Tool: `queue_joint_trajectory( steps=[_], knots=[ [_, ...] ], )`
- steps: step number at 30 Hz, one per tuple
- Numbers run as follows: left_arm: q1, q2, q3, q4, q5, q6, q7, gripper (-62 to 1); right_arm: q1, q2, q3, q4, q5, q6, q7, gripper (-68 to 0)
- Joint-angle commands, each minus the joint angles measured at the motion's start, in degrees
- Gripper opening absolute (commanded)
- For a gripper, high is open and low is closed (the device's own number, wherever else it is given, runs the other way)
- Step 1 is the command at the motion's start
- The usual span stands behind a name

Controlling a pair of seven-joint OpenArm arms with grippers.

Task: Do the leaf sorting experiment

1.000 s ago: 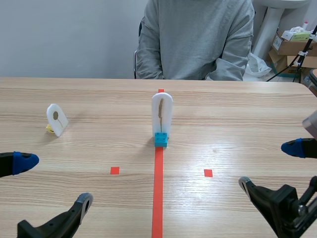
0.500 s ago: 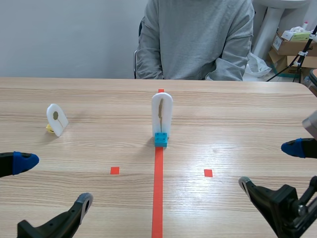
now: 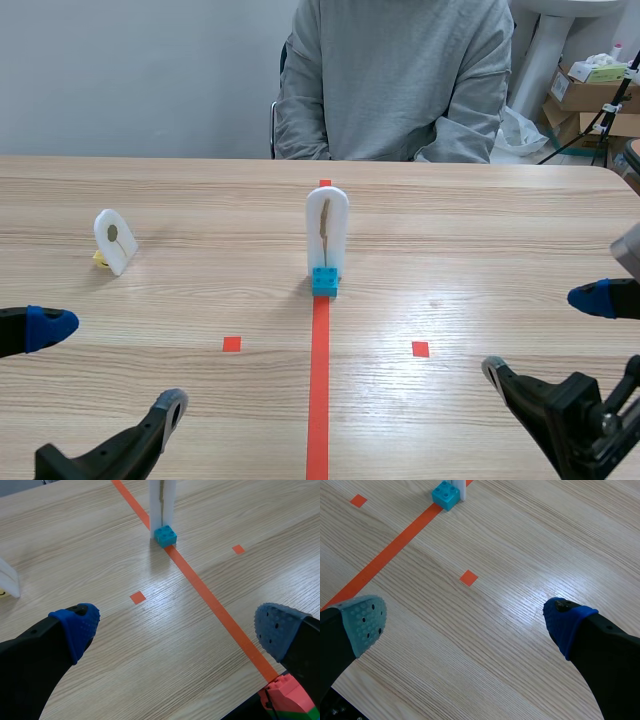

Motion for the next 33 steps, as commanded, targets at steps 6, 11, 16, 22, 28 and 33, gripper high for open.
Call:
queue_joint_trajectory(
  steps=[6, 11, 16, 22, 28, 33],
  knots=[
    [-3.1, 0.2, -0.1, 0.7, -0.2, -0.8, 3.9, 1.4, 0.5, 0.0, 0.3, 0.8, 0.4, -0.2, 1.1, -1.9],
    [-8.5, 0.2, 0.0, -1.7, -0.2, -4.1, 5.2, 1.4, 0.5, 0.0, 0.3, 0.8, 0.4, -0.2, 1.1, -1.9],
    [-18.9, 0.1, 0.2, -10.2, -0.2, -10.7, 5.2, 1.4, 0.5, 0.0, 0.3, 0.8, 0.4, -0.2, 1.1, -1.9],
    [-34.9, -0.2, 4.6, -25.8, -0.2, -14.4, 4.6, 1.4, 0.5, 0.0, 0.3, 0.8, 0.4, -0.2, 1.1, -1.9],
    [-49.7, -0.1, 14.6, -40.3, -0.2, -15.7, 3.0, 1.4, 0.5, 0.0, 0.3, 0.8, 0.4, -0.2, 1.1, -1.9],
    [-60.5, 1.5, 23.3, -50.0, 0.0, -15.6, 2.6, 1.4, 0.5, 0.0, 0.3, 0.8, 0.4, -0.2, 1.1, -1.9]
  ],
)
